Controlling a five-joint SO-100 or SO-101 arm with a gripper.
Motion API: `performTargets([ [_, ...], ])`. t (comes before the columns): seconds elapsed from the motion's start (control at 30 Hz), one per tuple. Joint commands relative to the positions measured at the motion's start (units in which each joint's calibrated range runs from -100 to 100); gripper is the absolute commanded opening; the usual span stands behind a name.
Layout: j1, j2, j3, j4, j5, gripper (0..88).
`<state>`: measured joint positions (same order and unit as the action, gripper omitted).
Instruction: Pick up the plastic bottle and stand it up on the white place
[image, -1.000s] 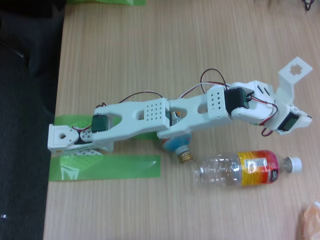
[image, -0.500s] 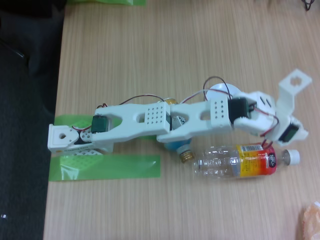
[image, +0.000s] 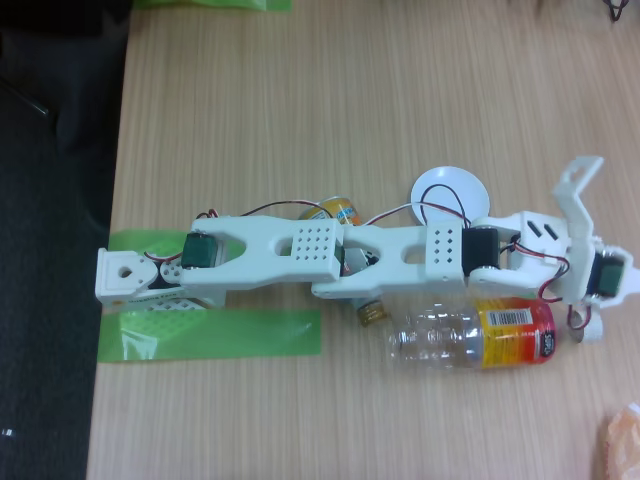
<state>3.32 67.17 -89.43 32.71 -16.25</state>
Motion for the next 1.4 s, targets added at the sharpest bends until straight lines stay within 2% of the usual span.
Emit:
performTargets([
  [0.0,-0.07,-1.19,-0.89,-2.50,4.52,1.7],
  [0.3,0.75,-0.86,-0.43,-2.32,14.28,1.7],
  [0.6,5.12,-0.86,-0.16,-2.41,31.18,1.7],
  [0.93,6.01,-1.53,-0.34,-2.32,40.05,2.0],
  [1.03,4.60,-1.53,-0.61,-2.32,43.14,9.9],
  [1.2,2.68,-1.61,0.02,-1.64,46.76,31.6],
  [1.37,0.68,-0.86,0.74,-1.47,50.65,36.9],
])
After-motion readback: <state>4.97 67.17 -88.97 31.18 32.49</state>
